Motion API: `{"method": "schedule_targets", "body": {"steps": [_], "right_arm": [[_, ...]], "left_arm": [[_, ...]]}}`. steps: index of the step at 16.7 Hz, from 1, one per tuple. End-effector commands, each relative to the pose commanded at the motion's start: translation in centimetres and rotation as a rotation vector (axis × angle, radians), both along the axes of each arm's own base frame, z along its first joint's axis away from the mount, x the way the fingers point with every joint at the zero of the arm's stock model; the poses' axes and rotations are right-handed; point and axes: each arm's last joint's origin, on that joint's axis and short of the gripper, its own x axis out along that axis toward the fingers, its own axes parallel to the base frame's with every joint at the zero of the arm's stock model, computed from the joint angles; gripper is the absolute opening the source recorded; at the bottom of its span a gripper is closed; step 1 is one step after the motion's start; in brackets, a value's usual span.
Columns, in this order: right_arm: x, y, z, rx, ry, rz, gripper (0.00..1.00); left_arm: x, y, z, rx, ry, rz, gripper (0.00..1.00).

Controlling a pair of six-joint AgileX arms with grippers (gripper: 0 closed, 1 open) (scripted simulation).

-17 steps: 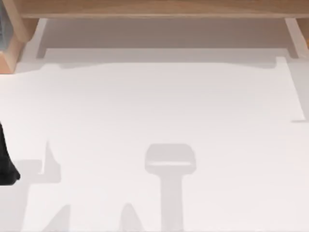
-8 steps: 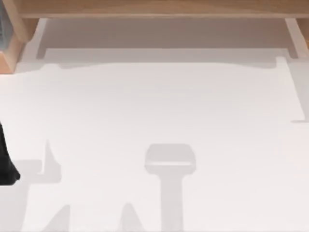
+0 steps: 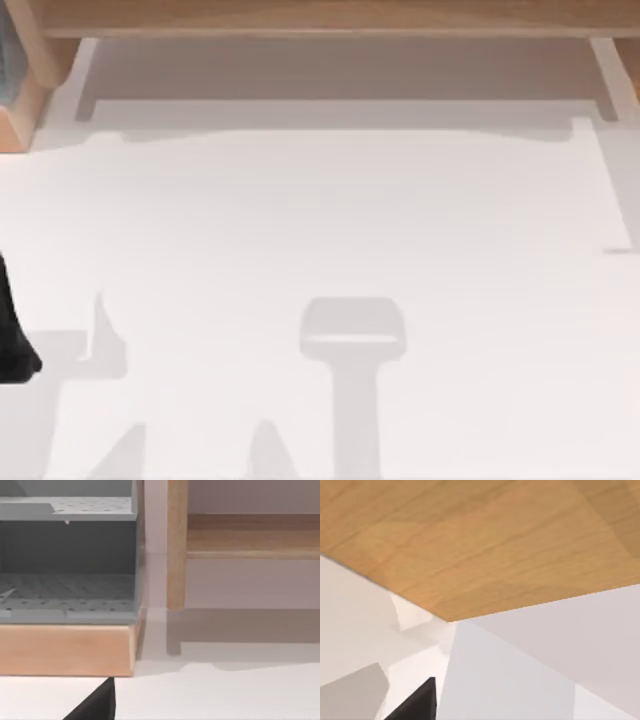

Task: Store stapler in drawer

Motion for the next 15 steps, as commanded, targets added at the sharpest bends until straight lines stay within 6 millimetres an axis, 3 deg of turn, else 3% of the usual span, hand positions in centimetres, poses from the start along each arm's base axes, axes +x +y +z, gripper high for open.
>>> {"method": "schedule_targets", "body": {"steps": [7,11,15], "right_arm": [[0.2,7.6,3.2,0.442,0.436,-0.173,1.0],[-1.1,12.2,4.8,0.564,0.655,-0.247,1.0],[-2.0,15.2,5.7,0.611,0.78,-0.288,1.0]], "left_arm": [[0.0,0.0,0.0,0.0,0.0,0.0,1.0],[0.0,0.0,0.0,0.0,0.0,0.0,1.0],[0.0,0.0,0.0,0.0,0.0,0.0,1.0]]}}
